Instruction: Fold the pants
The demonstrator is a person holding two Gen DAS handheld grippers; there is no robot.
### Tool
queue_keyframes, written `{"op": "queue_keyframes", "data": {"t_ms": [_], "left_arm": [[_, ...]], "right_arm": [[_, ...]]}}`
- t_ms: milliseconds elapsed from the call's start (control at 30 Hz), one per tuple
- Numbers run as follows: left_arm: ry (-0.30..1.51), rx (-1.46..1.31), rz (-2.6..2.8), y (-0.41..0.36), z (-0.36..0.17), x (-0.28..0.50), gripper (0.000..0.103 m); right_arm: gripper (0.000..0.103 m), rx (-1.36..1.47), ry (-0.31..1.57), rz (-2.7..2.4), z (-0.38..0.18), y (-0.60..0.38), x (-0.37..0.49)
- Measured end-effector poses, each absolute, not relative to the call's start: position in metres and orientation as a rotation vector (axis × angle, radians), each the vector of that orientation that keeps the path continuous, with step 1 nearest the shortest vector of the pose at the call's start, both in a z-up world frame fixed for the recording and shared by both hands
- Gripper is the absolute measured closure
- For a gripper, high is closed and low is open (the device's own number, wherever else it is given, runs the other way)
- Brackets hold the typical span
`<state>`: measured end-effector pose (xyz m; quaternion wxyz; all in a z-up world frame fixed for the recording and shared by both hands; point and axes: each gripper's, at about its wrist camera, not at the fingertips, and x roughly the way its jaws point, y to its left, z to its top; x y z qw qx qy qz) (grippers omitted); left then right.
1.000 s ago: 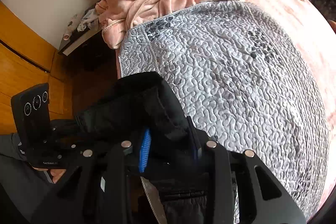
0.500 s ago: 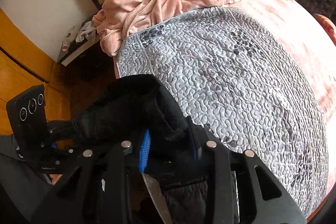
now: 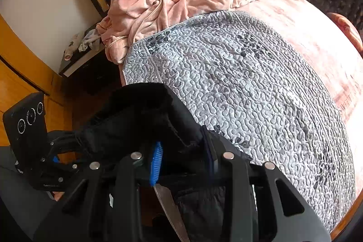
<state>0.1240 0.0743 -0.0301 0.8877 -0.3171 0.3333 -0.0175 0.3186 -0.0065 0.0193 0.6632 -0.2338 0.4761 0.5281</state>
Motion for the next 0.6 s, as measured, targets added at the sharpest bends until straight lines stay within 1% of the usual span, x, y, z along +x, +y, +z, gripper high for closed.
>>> {"op": "queue_keyframes", "data": {"t_ms": [600], "left_arm": [[0.700, -0.540, -0.092, 0.030, -0.017, 0.122, 0.075]], "right_arm": [[0.072, -0.454, 1.044, 1.110, 0.025, -0.069, 0.306]]}}
